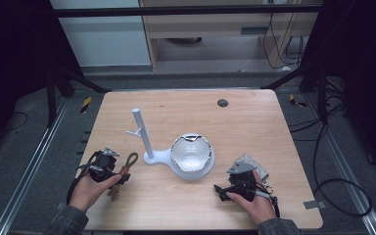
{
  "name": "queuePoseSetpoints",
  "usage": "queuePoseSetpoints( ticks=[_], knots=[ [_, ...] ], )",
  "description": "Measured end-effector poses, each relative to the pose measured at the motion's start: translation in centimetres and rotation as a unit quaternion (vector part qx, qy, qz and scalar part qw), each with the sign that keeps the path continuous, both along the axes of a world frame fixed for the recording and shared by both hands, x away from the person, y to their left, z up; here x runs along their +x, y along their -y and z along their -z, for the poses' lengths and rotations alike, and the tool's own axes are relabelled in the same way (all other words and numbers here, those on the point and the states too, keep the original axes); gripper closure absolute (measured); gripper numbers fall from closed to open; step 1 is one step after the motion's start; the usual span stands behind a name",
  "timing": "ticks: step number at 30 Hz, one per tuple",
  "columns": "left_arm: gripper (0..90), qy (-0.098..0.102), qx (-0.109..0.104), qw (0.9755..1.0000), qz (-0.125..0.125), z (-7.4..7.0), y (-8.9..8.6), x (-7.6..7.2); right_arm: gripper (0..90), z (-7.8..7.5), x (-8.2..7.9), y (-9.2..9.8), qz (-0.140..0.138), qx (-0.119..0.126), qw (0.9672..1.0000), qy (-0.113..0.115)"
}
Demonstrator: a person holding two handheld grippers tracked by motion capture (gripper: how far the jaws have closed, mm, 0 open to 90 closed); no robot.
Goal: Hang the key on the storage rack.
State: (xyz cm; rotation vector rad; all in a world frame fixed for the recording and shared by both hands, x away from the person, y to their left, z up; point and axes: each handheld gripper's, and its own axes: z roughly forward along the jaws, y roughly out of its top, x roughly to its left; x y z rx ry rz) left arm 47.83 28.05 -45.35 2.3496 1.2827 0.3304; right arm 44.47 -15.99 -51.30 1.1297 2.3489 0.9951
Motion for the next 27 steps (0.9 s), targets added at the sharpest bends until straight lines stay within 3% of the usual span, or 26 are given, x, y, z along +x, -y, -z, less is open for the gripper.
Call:
queuePoseSetpoints(
  ticks=[5, 27],
  knots=[
    [37.1, -0.020, 0.010, 0.9998, -0.003, 0.0, -0.2, 0.6, 0.9, 0.0, 0.0, 0.0, -0.001, 0.001, 1.0000, 0.000],
    [55.3, -0.043, 0.023, 0.9988, -0.006, 1.4, 0.3, 2.2, 0.9, 0.0, 0.0, 0.0, -0.002, 0.001, 1.0000, 0.000]
  ],
)
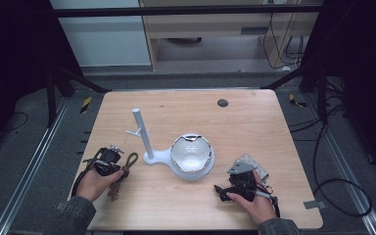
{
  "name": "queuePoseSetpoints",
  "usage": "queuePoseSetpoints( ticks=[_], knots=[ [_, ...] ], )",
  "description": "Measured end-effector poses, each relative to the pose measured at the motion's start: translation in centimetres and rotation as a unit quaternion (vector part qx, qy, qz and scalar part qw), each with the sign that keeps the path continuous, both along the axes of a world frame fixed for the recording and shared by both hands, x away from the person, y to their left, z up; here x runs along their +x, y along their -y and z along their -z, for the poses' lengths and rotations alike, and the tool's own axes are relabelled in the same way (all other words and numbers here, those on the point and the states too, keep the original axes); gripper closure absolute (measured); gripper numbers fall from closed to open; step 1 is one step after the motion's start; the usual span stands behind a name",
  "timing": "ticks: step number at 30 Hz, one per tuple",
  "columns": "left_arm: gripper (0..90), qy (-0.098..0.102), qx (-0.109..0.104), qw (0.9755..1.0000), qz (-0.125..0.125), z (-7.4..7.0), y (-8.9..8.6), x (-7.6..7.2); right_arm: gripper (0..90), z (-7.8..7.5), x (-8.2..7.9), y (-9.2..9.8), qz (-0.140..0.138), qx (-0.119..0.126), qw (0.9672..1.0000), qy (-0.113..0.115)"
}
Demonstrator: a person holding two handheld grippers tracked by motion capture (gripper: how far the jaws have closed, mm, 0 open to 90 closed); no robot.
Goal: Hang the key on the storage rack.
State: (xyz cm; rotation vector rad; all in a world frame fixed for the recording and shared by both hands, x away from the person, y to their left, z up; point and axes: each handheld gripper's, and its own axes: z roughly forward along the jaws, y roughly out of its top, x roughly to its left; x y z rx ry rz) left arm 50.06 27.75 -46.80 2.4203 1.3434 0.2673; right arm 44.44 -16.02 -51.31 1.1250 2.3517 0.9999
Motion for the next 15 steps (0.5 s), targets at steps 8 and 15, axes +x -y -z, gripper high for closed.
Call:
queuePoseSetpoints(
  ticks=[8, 15],
  knots=[
    [65.2, 0.004, 0.003, 1.0000, 0.008, -0.1, 0.0, 0.0, 0.9, 0.0, 0.0, 0.0, 0.001, 0.001, 1.0000, -0.002],
    [65.7, 0.052, -0.016, 0.9984, 0.017, -1.4, -0.5, -1.8, 0.9, 0.0, 0.0, 0.0, 0.000, 0.001, 1.0000, -0.002]
  ],
)
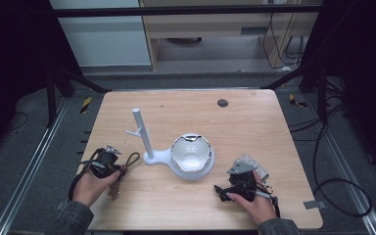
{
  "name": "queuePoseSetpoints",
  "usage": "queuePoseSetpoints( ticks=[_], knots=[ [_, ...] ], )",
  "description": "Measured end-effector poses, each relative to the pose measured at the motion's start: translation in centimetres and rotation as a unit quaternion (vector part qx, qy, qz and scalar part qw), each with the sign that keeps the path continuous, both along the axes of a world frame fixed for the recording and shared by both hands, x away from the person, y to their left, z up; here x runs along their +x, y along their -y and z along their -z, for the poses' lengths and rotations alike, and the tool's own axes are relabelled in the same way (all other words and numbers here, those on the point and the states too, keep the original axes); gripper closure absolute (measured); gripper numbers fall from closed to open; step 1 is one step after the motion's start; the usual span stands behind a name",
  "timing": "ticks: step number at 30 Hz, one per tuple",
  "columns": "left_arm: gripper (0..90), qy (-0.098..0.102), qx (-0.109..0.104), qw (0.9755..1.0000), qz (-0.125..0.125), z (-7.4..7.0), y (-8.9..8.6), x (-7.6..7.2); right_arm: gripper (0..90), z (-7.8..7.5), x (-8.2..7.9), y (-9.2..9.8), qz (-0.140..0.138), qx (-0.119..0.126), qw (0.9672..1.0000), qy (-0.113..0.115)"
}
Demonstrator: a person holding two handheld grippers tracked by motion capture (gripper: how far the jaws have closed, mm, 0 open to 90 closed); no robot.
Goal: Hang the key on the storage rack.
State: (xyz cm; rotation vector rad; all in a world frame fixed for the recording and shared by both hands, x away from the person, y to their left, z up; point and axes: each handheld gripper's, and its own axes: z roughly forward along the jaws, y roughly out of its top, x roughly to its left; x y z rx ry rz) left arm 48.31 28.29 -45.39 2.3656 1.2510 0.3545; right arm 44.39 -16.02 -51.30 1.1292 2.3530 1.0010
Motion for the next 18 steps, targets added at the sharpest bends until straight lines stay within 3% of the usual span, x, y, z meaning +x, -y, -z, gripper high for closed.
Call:
queuePoseSetpoints(
  ticks=[1, 7, 15, 16, 17, 18],
  knots=[
    [65.7, 0.021, -0.015, 0.9997, 0.005, -0.5, -0.3, -0.8, 0.9, 0.0, 0.0, 0.0, 0.000, 0.000, 1.0000, 0.000],
    [65.8, 0.078, -0.053, 0.9955, 0.007, -1.2, -1.0, -3.3, 0.7, 0.0, 0.0, 0.0, -0.001, 0.000, 1.0000, -0.001],
    [65.9, 0.130, -0.091, 0.9873, 0.007, -2.2, -1.4, -5.3, 0.2, 0.0, 0.1, 0.0, 0.002, 0.000, 1.0000, -0.001],
    [65.9, 0.130, -0.091, 0.9873, 0.007, -2.2, -1.4, -5.3, 0.2, 0.0, 0.1, 0.0, 0.002, 0.000, 1.0000, -0.001],
    [65.9, 0.143, -0.099, 0.9847, 0.007, -2.6, -1.4, -5.5, 0.2, 0.0, 0.2, -0.1, 0.006, 0.000, 1.0000, -0.001],
    [65.9, 0.147, -0.102, 0.9839, 0.006, -2.7, -1.5, -5.6, 0.2, 0.0, 0.3, 0.0, 0.005, -0.002, 1.0000, 0.000]
  ],
)
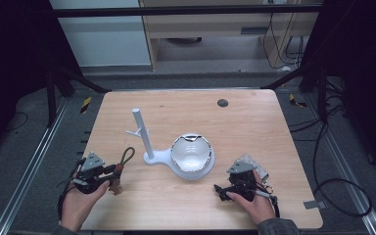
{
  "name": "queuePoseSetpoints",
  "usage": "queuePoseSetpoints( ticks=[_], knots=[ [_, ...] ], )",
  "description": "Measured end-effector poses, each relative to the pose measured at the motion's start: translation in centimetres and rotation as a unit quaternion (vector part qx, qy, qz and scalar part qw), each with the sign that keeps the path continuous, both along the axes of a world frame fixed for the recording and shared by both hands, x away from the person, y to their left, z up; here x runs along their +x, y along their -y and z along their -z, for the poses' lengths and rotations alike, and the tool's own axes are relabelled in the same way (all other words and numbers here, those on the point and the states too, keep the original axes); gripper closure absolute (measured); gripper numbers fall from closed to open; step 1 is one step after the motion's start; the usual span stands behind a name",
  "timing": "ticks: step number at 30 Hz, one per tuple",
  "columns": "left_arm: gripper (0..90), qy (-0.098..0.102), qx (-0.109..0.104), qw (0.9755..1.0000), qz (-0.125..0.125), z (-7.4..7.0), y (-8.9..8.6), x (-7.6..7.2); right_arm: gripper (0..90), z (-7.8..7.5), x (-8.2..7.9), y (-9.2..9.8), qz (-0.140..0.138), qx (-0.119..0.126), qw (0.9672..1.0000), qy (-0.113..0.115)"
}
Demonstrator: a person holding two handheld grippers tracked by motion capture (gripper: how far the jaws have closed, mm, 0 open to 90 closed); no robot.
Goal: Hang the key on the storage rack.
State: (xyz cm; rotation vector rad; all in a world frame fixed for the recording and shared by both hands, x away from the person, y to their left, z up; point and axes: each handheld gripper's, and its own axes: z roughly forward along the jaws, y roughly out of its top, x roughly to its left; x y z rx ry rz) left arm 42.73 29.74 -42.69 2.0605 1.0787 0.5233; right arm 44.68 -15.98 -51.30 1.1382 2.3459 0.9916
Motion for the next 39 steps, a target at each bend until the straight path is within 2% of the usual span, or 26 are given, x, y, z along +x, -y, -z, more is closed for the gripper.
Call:
queuePoseSetpoints(
  ticks=[5, 6, 14, 15, 21, 29, 34, 39],
  knots=[
    [65.9, 0.013, -0.018, 0.9997, -0.004, -0.3, 0.0, -0.3, 0.2, 0.0, 0.3, 0.0, 0.002, 0.000, 1.0000, 0.000],
    [65.9, 0.021, -0.024, 0.9995, -0.003, -0.5, 0.2, -0.6, 0.2, 0.0, 0.3, 0.0, 0.003, 0.000, 1.0000, 0.000],
    [65.9, 0.045, -0.036, 0.9983, 0.013, -1.4, 1.1, -2.0, 0.2, 0.0, 0.3, 0.0, 0.003, 0.000, 1.0000, 0.000],
    [65.9, 0.054, -0.043, 0.9975, 0.017, -1.6, 1.4, -2.6, 0.2, 0.0, 0.3, 0.0, 0.003, 0.000, 1.0000, 0.000],
    [65.9, 0.069, -0.061, 0.9954, 0.027, -2.1, 2.1, -3.5, 0.2, 0.0, 0.3, 0.0, 0.003, 0.000, 1.0000, 0.000],
    [65.9, 0.080, -0.065, 0.9940, 0.035, -2.6, 2.7, -3.6, 0.2, 0.0, 0.3, 0.0, 0.002, 0.000, 1.0000, 0.000],
    [65.8, 0.093, -0.073, 0.9923, 0.035, -3.2, 3.0, -3.9, 0.2, 0.0, 0.3, 0.0, 0.003, 0.000, 1.0000, 0.000],
    [65.8, 0.107, -0.072, 0.9909, 0.038, -3.9, 3.4, -4.1, 0.3, 0.0, 0.3, 0.0, 0.003, 0.000, 1.0000, 0.000]
  ],
)
